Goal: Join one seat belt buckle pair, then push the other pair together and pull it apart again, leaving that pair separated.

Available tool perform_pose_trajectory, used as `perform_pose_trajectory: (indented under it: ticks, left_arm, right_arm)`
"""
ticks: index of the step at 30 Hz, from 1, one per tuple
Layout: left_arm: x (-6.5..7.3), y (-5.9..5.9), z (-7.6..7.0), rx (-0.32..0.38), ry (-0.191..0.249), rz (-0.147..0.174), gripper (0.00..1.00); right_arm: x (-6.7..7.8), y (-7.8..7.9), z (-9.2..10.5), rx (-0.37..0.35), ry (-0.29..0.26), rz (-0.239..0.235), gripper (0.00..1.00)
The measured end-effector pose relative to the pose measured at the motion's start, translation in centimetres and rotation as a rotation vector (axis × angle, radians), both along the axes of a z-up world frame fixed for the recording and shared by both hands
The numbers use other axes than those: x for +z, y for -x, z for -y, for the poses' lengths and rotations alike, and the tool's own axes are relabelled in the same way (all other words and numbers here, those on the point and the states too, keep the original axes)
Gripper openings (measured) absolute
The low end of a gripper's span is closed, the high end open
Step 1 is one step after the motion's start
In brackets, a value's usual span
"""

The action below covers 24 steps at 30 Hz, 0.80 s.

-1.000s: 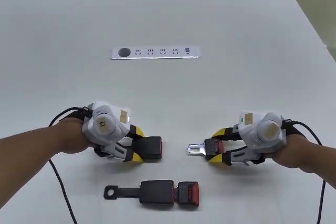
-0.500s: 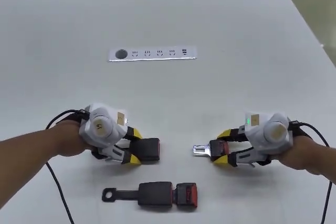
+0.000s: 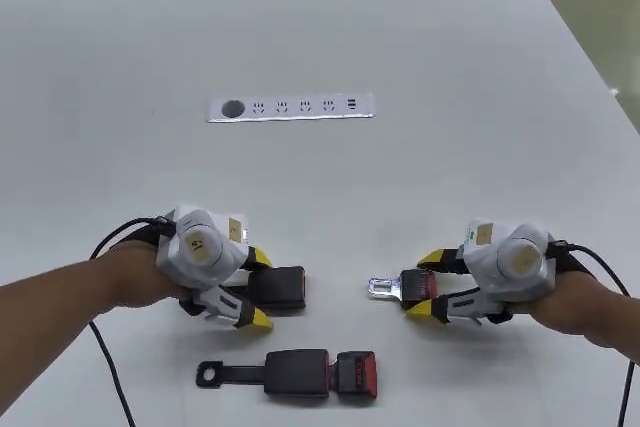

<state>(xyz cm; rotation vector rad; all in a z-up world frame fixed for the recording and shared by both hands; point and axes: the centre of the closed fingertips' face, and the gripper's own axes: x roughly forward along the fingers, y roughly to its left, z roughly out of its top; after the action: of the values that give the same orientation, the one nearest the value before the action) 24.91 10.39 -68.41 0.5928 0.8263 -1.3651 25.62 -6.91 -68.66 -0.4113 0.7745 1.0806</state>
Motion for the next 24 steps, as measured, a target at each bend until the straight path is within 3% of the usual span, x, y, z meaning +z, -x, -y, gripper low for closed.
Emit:
perform_pose_trajectory:
  ticks: [2, 5, 8, 10, 13, 14, 15, 17, 19, 22, 24]
  left_arm:
    - [0.4, 0.1, 0.2, 0.038, 0.013, 0.008, 0.62]
    - [1.3, -0.2, 0.4, 0.105, 0.070, 0.004, 0.63]
    - [2.4, -0.2, 0.3, 0.141, 0.074, 0.014, 0.69]
    - [2.6, -0.7, -0.2, 0.172, 0.084, 0.039, 0.71]
    - [3.4, -1.2, -0.5, 0.283, 0.116, 0.032, 0.75]
    - [4.0, -1.4, -0.3, 0.325, 0.157, 0.034, 0.77]
    - [4.2, -1.3, -0.5, 0.345, 0.164, 0.033, 0.79]
    - [4.5, -1.5, -1.0, 0.403, 0.172, 0.044, 0.81]
    - [4.8, -1.1, -1.4, 0.414, 0.164, 0.058, 0.82]
    - [5.8, -1.1, -2.1, 0.509, 0.207, 0.100, 0.84]
    - [5.9, -1.2, -3.3, 0.574, 0.207, 0.112, 0.84]
  right_arm:
    - [0.7, -0.3, -0.1, -0.057, -0.036, 0.021, 0.47]
    - [1.4, -0.9, 0.2, -0.135, -0.061, 0.051, 0.53]
    - [2.1, -1.1, 0.2, -0.203, -0.093, 0.063, 0.59]
    - [2.8, -0.9, 0.2, -0.236, -0.093, 0.078, 0.62]
    - [3.5, -1.2, 0.2, -0.305, -0.109, 0.126, 0.69]
    - [3.9, -1.0, 0.0, -0.324, -0.112, 0.150, 0.72]
    - [4.3, -0.8, -0.2, -0.341, -0.121, 0.160, 0.73]
    - [4.5, -0.4, -0.3, -0.367, -0.124, 0.155, 0.73]
    - [5.1, -0.3, -0.2, -0.414, -0.121, 0.195, 0.74]
    - [5.7, 0.1, -0.1, -0.465, -0.132, 0.216, 0.78]
    - [5.8, 0.0, 0.4, -0.505, -0.140, 0.239, 0.79]
